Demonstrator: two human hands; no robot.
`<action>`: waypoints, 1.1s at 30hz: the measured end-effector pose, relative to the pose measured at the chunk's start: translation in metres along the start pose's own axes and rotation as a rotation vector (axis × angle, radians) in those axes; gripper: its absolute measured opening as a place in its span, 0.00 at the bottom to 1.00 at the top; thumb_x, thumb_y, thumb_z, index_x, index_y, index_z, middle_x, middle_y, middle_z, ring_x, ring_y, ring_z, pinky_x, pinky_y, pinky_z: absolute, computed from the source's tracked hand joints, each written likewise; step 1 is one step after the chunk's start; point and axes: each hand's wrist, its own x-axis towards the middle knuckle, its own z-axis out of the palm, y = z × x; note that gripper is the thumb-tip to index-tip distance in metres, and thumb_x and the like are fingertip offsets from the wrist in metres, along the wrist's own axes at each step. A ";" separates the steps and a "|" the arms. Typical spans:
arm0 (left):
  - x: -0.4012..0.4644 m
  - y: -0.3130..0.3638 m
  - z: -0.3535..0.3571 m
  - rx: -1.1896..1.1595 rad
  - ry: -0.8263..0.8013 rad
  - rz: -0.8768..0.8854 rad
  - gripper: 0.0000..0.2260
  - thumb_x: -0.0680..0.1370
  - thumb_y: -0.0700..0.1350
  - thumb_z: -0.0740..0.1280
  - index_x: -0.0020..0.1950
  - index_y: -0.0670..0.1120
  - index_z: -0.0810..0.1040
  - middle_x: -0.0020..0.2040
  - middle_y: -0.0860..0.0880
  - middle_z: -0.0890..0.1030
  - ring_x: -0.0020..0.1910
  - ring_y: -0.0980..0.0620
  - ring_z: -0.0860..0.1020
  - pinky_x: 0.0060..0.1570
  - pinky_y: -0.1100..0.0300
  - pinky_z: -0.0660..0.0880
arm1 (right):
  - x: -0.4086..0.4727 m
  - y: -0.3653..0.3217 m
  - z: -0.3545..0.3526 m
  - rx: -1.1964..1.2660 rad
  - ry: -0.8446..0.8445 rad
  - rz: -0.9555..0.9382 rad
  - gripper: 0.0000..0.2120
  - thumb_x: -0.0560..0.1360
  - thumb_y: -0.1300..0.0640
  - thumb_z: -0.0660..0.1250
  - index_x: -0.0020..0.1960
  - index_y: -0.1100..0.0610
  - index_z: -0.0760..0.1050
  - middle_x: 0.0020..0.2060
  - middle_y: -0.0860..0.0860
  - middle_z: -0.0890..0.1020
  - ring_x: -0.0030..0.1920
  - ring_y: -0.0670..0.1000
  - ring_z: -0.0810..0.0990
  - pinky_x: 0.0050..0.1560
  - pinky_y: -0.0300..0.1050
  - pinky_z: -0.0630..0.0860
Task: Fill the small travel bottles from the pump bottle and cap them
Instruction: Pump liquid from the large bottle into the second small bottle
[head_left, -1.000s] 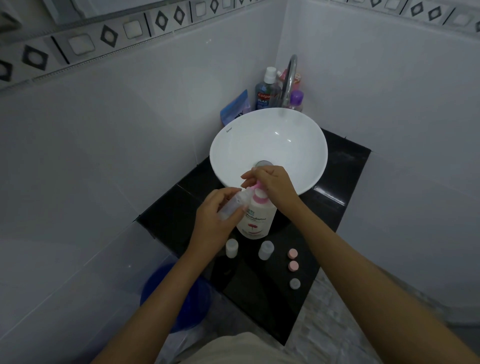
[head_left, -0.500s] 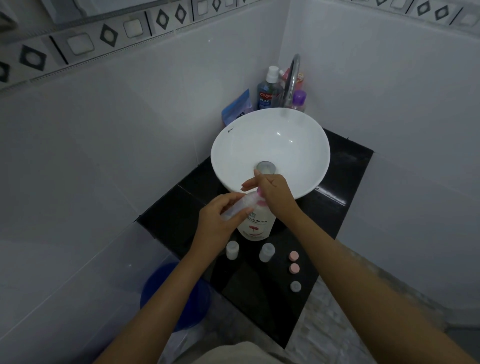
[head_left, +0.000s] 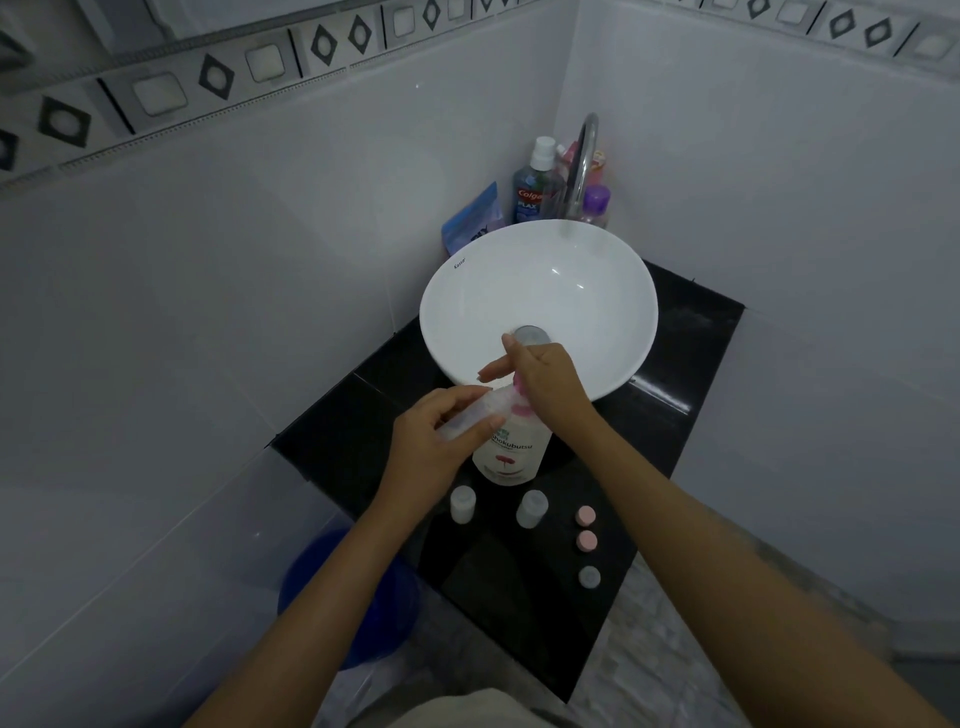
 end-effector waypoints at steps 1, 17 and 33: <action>0.000 -0.002 0.000 0.004 -0.007 -0.007 0.15 0.72 0.47 0.72 0.58 0.48 0.80 0.52 0.51 0.82 0.52 0.59 0.79 0.50 0.68 0.77 | -0.001 0.002 0.001 0.005 -0.001 0.009 0.21 0.81 0.54 0.55 0.45 0.64 0.83 0.34 0.48 0.81 0.36 0.41 0.75 0.37 0.20 0.67; 0.002 0.002 -0.001 0.001 -0.035 -0.017 0.12 0.72 0.47 0.72 0.55 0.53 0.80 0.51 0.52 0.82 0.52 0.60 0.79 0.49 0.66 0.78 | -0.004 -0.003 0.000 0.078 -0.039 0.069 0.23 0.81 0.52 0.54 0.45 0.65 0.83 0.25 0.43 0.77 0.30 0.43 0.75 0.34 0.32 0.70; 0.003 0.000 0.000 -0.027 -0.031 -0.037 0.16 0.72 0.48 0.72 0.58 0.48 0.80 0.53 0.51 0.82 0.54 0.57 0.80 0.51 0.61 0.78 | -0.003 0.000 0.000 0.062 -0.005 0.013 0.22 0.81 0.53 0.56 0.43 0.64 0.83 0.31 0.45 0.80 0.34 0.33 0.77 0.44 0.35 0.72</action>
